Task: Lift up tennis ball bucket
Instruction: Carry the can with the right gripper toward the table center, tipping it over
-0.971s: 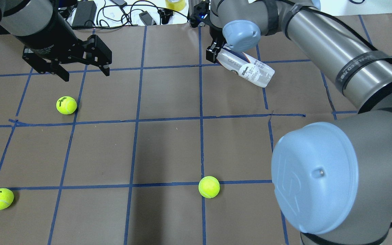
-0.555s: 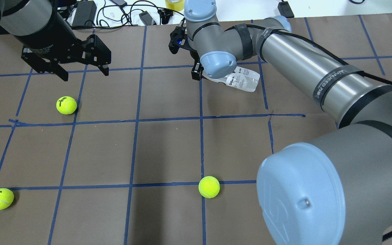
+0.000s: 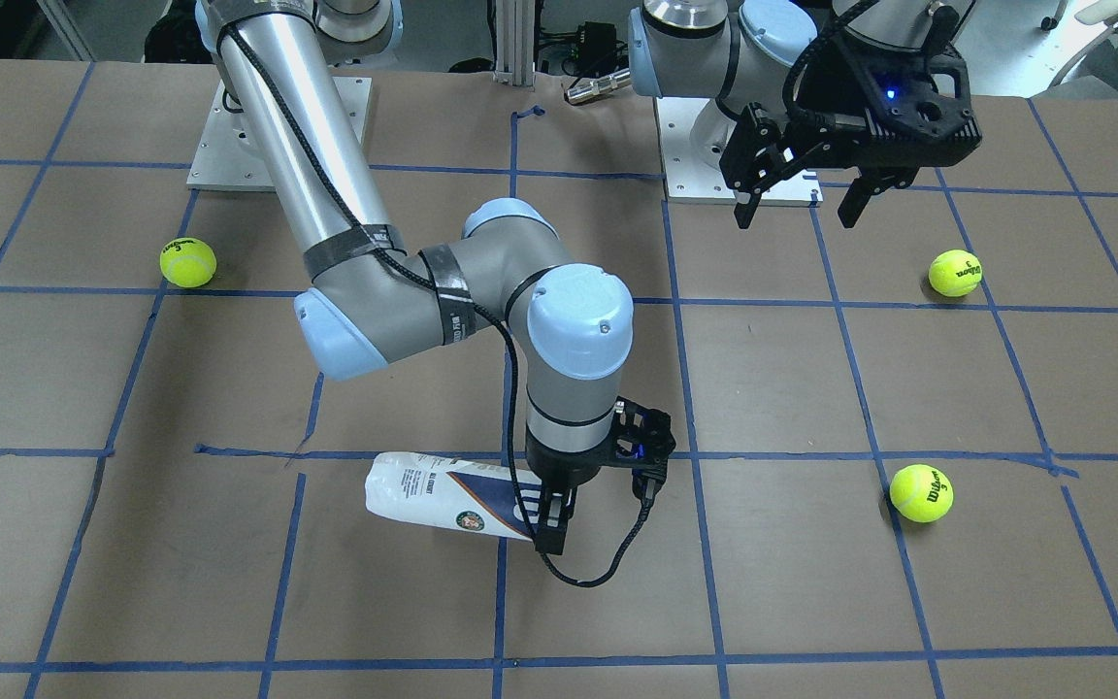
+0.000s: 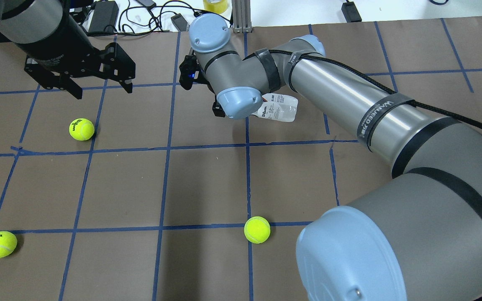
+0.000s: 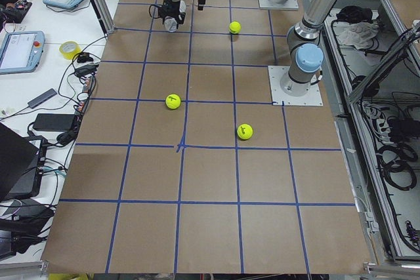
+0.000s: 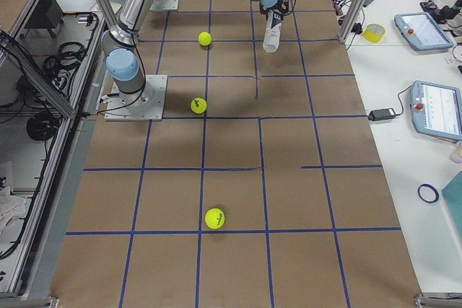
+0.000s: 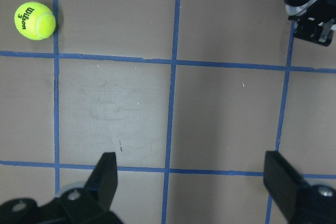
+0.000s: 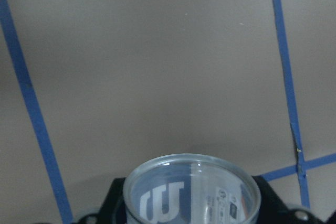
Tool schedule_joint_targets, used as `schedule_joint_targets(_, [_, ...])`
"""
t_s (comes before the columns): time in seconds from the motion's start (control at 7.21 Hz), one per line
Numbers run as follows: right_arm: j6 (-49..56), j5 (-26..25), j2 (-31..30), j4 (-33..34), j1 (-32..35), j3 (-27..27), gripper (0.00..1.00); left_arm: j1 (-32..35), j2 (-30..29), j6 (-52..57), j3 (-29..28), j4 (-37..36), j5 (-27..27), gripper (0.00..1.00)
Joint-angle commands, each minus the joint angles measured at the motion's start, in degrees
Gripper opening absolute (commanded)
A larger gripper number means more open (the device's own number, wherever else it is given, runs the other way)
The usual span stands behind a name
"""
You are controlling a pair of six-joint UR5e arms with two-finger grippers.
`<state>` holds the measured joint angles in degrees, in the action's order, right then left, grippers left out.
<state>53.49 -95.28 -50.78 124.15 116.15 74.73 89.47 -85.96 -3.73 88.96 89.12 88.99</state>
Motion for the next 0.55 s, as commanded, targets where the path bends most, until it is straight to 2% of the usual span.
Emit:
schedule_joint_targets(0.0, [-0.4,0.4,0.9,0.2,2.6,0.1,0.04,0.0,0.1,0.0,0.0,0.0,0.0,1.00])
schedule_joint_targets(0.14, [-0.6,0.4,1.0,0.4,4.9,0.2,0.08,0.0,0.0,0.0,0.0,0.0,0.0,1.00])
schedule_joint_targets(0.28, [-1.8,-0.2,1.2,0.7,7.5,0.2,0.18,0.0,0.0,0.0,0.0,0.0,0.0,1.00])
schedule_joint_targets(0.42, [-1.8,-0.2,1.3,0.5,7.5,0.3,0.19,0.0,0.0,0.0,0.0,0.0,0.0,1.00])
